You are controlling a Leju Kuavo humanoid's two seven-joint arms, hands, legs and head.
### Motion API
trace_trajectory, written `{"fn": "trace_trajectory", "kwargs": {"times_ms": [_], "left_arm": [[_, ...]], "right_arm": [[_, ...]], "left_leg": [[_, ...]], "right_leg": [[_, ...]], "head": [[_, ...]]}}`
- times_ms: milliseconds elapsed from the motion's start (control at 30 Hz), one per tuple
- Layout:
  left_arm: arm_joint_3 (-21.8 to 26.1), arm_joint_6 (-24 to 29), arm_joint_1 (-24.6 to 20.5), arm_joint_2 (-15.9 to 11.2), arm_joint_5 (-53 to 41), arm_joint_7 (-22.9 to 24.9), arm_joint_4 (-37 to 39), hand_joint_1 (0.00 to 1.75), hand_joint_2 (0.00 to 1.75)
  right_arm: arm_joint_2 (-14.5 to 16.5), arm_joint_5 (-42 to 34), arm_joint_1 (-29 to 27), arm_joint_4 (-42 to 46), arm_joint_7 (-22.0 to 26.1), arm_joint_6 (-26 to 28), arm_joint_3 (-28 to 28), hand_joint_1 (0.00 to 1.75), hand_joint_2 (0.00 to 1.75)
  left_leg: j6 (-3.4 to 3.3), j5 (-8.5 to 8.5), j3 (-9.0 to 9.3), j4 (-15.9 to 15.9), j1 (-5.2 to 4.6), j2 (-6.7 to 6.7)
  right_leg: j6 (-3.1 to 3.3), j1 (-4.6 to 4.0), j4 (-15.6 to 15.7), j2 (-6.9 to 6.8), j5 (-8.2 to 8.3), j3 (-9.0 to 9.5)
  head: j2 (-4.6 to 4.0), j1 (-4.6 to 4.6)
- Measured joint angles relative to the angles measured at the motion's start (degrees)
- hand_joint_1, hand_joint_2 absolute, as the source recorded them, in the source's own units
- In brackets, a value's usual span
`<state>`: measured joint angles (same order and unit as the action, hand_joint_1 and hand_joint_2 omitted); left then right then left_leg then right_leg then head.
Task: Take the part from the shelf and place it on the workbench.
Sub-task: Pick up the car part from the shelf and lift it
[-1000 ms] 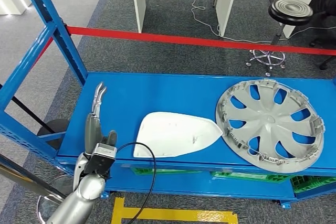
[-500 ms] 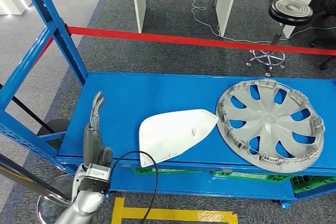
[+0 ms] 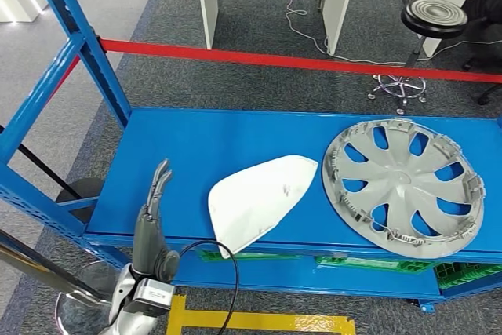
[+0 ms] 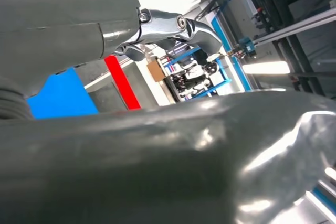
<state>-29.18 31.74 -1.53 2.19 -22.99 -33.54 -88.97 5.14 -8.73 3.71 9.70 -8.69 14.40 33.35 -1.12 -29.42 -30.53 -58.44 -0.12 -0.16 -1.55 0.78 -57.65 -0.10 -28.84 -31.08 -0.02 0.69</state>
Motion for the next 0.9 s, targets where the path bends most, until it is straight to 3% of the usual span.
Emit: {"fn": "trace_trajectory", "kwargs": {"times_ms": [200, 333, 367, 400, 467, 500, 533, 600, 733, 900], "left_arm": [[-2.25, 0.96, 1.58, -1.05, -4.74, -1.15, -0.65, 0.0, 0.0], [-2.79, 1.01, 1.34, -1.45, -6.29, -0.34, -0.61, 0.0, 1.75], [-3.05, 0.77, 1.02, -1.61, -6.96, 0.31, -0.54, 0.0, 1.31], [-3.32, 0.17, 0.47, -1.8, -7.48, 1.18, -0.37, 0.0, 1.31], [-3.72, -2.88, -1.41, -2.27, -6.82, 3.47, 0.38, 0.0, 0.44], [-3.8, -5.38, -2.66, -2.49, -5.52, 4.92, 0.92, 0.0, 0.87], [-3.84, -8.45, -4.15, -2.69, -3.69, 6.56, 1.6, 0.0, 0.87], [-3.83, -14.88, -7.73, -2.94, -0.14, 9.66, 3.22, 0.0, 1.75], [-3.97, -25.3, -16.46, -2.82, 3.13, 14.01, 7.24, 0.0, 1.75], [-5.66, -33.36, -26.48, -1.98, 3.1, 18.09, 12.65, 0.0, 1.75]], "right_arm": [[0.0, 0.06, 0.0, 0.0, -0.17, -0.22, -0.04, 0.0, 0.0], [-0.04, 0.32, 0.02, 0.0, -0.3, -0.78, -0.04, 0.0, 0.0], [-0.08, 0.47, 0.03, 0.0, -0.31, -1.15, -0.03, 0.0, 0.0], [-0.14, 0.72, 0.05, 0.0, -0.31, -1.61, -0.03, 0.0, 0.0], [-0.32, 1.27, 0.14, 0.0, -0.37, -2.24, 0.02, 0.0, 0.0], [-0.42, 1.56, 0.21, 0.0, -0.49, -2.49, 0.05, 0.0, 0.0], [-0.52, 1.81, 0.29, 0.0, -0.67, -2.69, 0.1, 0.0, 0.0], [-0.7, 2.29, 0.46, 0.0, -1.11, -3.12, 0.17, 0.0, 0.0], [-0.92, 3.17, 1.1, 0.0, -1.83, -3.91, 0.46, 0.0, 0.0], [-1.04, 3.86, 1.91, 0.0, -2.67, -5.08, 1.28, 0.0, 0.0]], "left_leg": [[0.0, 0.0, 0.01, 0.0, 0.0, 0.0], [0.0, 0.0, 0.01, 0.0, 0.0, 0.0], [0.0, 0.0, 0.01, 0.0, 0.0, 0.0], [0.0, 0.0, 0.01, 0.0, 0.0, 0.0], [0.0, 0.0, 0.01, 0.0, 0.0, 0.0], [0.0, 0.01, 0.01, 0.0, 0.0, 0.0], [0.01, 0.02, 0.01, 0.0, 0.0, 0.0], [-0.01, 0.07, 0.01, -0.01, 0.0, -0.01], [0.01, 0.15, 0.01, -0.02, 0.0, -0.01], [0.0, 0.16, 0.01, -0.04, -0.01, 0.0]], "right_leg": [[0.0, 0.0, 0.0, 0.0, 0.0, 0.01], [0.0, 0.0, 0.0, 0.0, 0.0, -0.01], [0.0, 0.0, 0.0, -0.01, 0.0, -0.01], [0.0, 0.0, 0.0, -0.01, 0.0, -0.01], [0.0, 0.0, 0.0, -0.01, 0.0, -0.01], [0.0, 0.0, 0.0, -0.01, 0.01, -0.01], [0.0, 0.0, 0.0, -0.02, 0.02, -0.01], [0.0, 0.0, 0.0, -0.03, 0.06, -0.01], [0.01, 0.0, 0.0, -0.02, 0.15, 0.0], [0.0, 0.01, -0.01, 0.01, 0.17, 0.01]], "head": [[0.0, 0.01], [0.0, 0.0], [0.0, 0.01], [0.0, 0.0], [0.0, 0.01], [0.0, 0.01], [0.0, 0.01], [0.0, 0.01], [0.0, 0.01], [0.0, 0.0]]}}
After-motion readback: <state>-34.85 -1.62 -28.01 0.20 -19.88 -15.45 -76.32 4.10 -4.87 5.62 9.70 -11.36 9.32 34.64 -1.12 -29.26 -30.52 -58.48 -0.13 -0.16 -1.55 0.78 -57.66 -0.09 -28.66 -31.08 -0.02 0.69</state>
